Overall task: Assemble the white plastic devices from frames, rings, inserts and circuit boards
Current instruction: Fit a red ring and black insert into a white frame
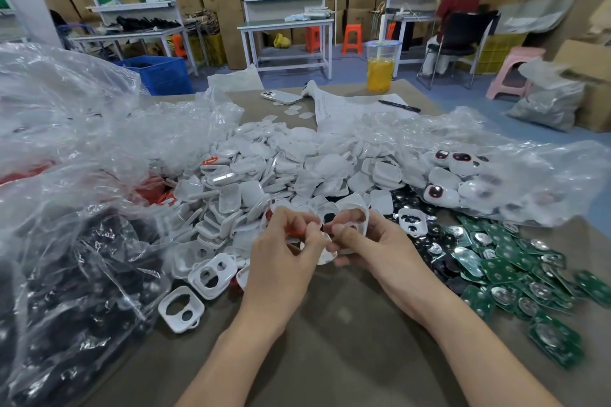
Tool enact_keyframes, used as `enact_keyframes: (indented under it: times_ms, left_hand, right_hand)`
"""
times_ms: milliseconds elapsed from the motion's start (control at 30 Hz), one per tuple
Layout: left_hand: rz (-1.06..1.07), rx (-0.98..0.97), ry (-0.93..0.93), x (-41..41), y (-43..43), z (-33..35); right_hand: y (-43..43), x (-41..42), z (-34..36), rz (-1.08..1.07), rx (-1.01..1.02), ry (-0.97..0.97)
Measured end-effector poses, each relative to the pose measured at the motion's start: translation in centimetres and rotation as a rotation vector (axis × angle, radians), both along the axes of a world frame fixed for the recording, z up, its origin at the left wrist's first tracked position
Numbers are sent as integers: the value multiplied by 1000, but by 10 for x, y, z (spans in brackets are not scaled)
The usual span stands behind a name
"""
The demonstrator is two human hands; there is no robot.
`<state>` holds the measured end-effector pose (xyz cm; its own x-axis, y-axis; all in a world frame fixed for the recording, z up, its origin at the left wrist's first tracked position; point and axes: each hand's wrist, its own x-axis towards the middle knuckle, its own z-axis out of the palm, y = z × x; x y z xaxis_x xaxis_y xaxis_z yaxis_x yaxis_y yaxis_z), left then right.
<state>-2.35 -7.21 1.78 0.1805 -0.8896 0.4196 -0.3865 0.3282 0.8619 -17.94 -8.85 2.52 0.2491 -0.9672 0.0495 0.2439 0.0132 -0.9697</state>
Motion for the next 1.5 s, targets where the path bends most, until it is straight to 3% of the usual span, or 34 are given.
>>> enact_keyframes:
  times_ms: [300, 667, 933, 1267, 1500]
  left_hand:
    - [-49, 94, 223, 4, 2, 9]
    - [-141, 98, 283, 5, 0, 6]
    - [-199, 117, 321, 3, -2, 4]
    - [-250, 121, 141, 3, -1, 0]
    - [-168, 6, -66, 2, 0, 0]
  right_hand:
    - [-4, -2, 5, 40, 186, -205]
    - [-8, -3, -8, -13, 59, -26]
    - [-9, -7, -10, -46, 60, -76]
    - [-10, -8, -10, -33, 58, -53]
    - [-10, -8, -10, 19, 49, -74]
